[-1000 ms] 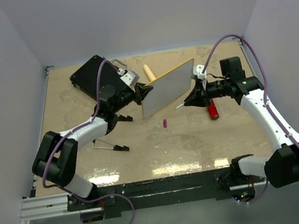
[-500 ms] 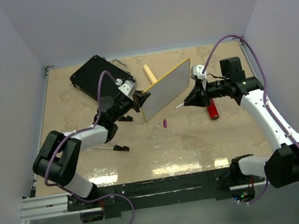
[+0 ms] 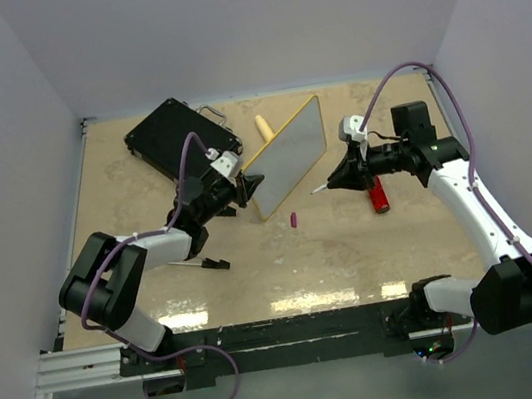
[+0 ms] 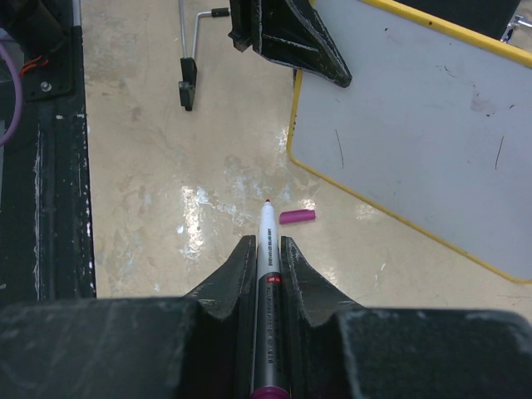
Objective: Write a sentence on the whiteboard
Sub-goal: Pick up the whiteboard from the whiteboard stand.
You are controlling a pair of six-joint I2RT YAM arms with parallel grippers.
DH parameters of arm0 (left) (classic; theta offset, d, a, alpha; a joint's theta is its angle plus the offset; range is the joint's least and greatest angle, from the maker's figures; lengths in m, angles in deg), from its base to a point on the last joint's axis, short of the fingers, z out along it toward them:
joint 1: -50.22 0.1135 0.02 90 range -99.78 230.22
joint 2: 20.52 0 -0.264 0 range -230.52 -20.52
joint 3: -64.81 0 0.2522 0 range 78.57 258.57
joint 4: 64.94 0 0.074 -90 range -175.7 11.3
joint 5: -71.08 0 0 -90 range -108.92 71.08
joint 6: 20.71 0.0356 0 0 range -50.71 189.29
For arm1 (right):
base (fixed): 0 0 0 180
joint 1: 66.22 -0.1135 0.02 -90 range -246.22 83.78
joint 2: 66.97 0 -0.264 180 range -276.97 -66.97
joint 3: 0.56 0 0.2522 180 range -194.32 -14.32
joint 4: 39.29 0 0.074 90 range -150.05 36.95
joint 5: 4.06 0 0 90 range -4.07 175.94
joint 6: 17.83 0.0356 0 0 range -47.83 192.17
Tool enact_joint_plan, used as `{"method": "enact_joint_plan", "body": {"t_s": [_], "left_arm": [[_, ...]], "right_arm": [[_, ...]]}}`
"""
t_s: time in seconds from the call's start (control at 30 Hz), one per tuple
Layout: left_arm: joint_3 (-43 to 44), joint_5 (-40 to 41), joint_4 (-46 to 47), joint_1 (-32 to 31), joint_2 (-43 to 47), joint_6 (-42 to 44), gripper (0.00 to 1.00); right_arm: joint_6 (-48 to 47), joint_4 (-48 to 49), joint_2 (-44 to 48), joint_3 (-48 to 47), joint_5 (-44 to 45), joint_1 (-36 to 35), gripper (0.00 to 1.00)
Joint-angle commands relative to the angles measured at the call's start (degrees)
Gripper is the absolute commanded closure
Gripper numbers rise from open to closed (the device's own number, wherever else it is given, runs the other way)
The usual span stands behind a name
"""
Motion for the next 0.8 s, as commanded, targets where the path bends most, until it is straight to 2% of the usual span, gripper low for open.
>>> {"method": "enact_joint_plan", "body": {"t_s": [0.0, 0.03, 0.17, 0.33, 0.43, 0.63, 0.77], "left_arm": [[0.25, -0.66, 2.85, 0.16, -0.63, 2.18, 0.81], [0.42, -1.1, 2.85, 0.16, -0.72, 1.92, 0.82], [1.48, -2.24, 3.11, 0.16, -1.07, 0.34, 1.0], [2.18, -3.48, 4.43, 1.13, 0.6, -3.34, 1.0], [4.2, -3.47, 4.34, 3.15, 2.53, -9.49, 1.0], [11.84, -4.88, -4.78, 3.94, 5.08, -17.85, 1.0], [13.69, -5.67, -8.31, 3.94, 6.75, -23.65, 1.0]], "right_arm": [[0.2, 1.27, 0.67, 0.27, -0.9, 0.3, 1.0], [0.2, 1.27, 0.68, 0.27, -0.99, 0.39, 1.0], [0.2, 1.28, 0.5, 0.44, -1.08, 0.3, 1.0], [-0.07, 1.01, 0.59, 0.27, -0.82, 0.39, 1.0], [-0.68, 0.4, 0.5, -0.08, -0.47, 0.3, 1.0], [-7.62, -8.46, -1.43, -6.4, -0.64, 0.3, 1.0], [-7.46, -9.45, -1.87, -12.12, 0.15, 0.13, 1.0]]}}
